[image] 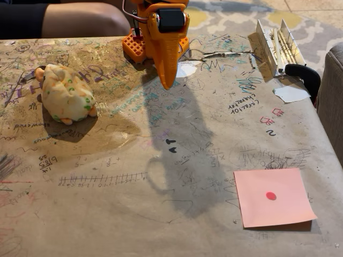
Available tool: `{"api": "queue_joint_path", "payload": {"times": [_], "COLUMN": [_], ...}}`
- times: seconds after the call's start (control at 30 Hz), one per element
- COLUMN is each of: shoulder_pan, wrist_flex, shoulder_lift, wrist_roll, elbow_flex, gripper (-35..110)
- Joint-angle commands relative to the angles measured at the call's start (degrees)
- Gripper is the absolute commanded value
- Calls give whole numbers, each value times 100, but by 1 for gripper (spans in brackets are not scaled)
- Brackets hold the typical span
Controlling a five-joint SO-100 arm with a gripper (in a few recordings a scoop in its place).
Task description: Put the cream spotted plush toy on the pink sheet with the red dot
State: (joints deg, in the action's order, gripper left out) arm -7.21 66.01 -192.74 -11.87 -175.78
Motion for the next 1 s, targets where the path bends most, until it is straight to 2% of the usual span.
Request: {"api": "queue_joint_path", "payload": {"times": [0.0,0.8,0.97], "shoulder_pan": [35,70,949], "wrist_flex": [-97,-141,-35], "shoulder_lift": [-44,-44,26], "wrist_roll": [35,105,-53], "elbow_flex": [35,70,712], "gripper": [0,0,0]}}
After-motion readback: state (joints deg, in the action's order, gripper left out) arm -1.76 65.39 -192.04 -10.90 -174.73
